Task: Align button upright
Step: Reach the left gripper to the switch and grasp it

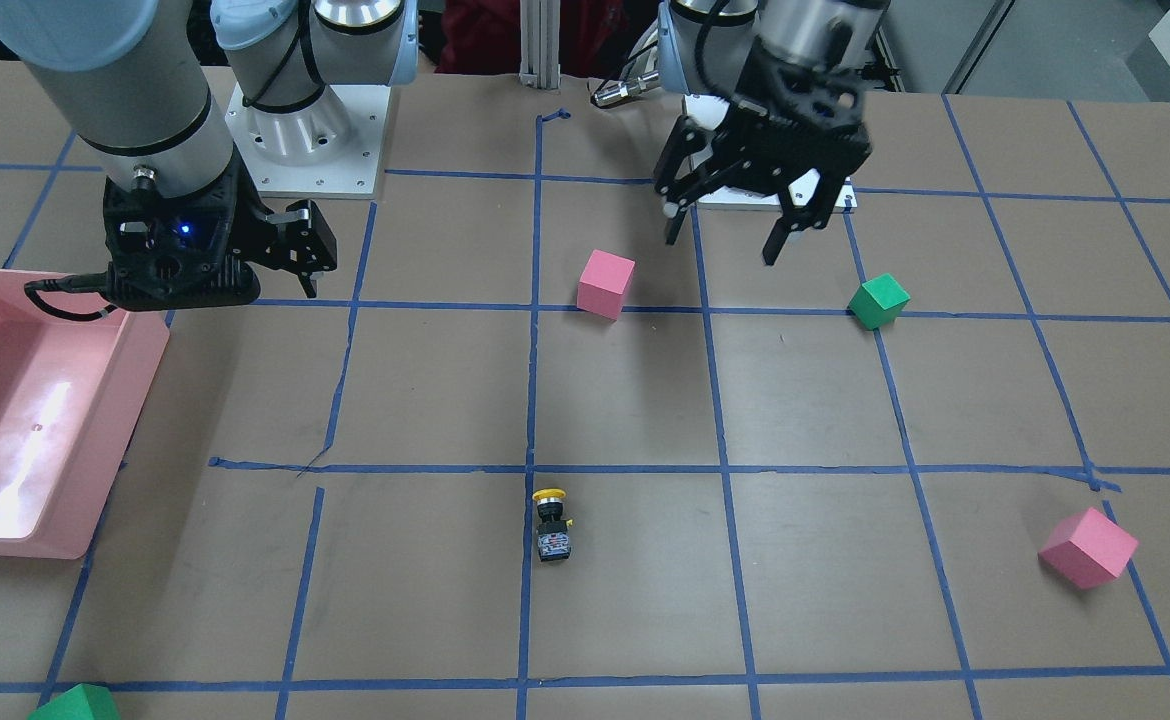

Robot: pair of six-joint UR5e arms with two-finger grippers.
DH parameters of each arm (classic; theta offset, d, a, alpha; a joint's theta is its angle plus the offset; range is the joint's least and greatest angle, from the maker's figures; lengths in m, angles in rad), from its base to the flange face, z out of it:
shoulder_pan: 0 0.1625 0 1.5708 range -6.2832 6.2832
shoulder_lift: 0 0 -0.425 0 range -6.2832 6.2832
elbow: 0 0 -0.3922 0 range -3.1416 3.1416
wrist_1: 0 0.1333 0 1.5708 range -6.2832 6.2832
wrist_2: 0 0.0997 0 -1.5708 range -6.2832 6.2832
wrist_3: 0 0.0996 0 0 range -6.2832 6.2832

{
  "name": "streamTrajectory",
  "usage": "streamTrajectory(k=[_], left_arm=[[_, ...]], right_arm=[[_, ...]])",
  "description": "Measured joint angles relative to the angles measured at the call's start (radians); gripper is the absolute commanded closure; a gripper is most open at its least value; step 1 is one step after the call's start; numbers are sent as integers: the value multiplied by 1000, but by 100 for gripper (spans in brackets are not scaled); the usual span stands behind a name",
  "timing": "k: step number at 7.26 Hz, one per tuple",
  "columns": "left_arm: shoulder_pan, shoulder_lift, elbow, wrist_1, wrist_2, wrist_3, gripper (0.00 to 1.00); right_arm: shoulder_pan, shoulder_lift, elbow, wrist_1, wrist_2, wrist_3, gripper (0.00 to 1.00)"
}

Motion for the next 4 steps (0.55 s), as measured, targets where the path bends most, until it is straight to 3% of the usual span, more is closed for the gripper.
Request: streamTrajectory(k=[2, 4], left_arm=[[-97, -129, -95, 330, 93, -89, 0], [-122, -279, -115, 583, 117, -107, 0]], right_arm=[[-1, -6, -6, 0, -1, 2, 0], [3, -10, -22, 0, 0, 2, 0]])
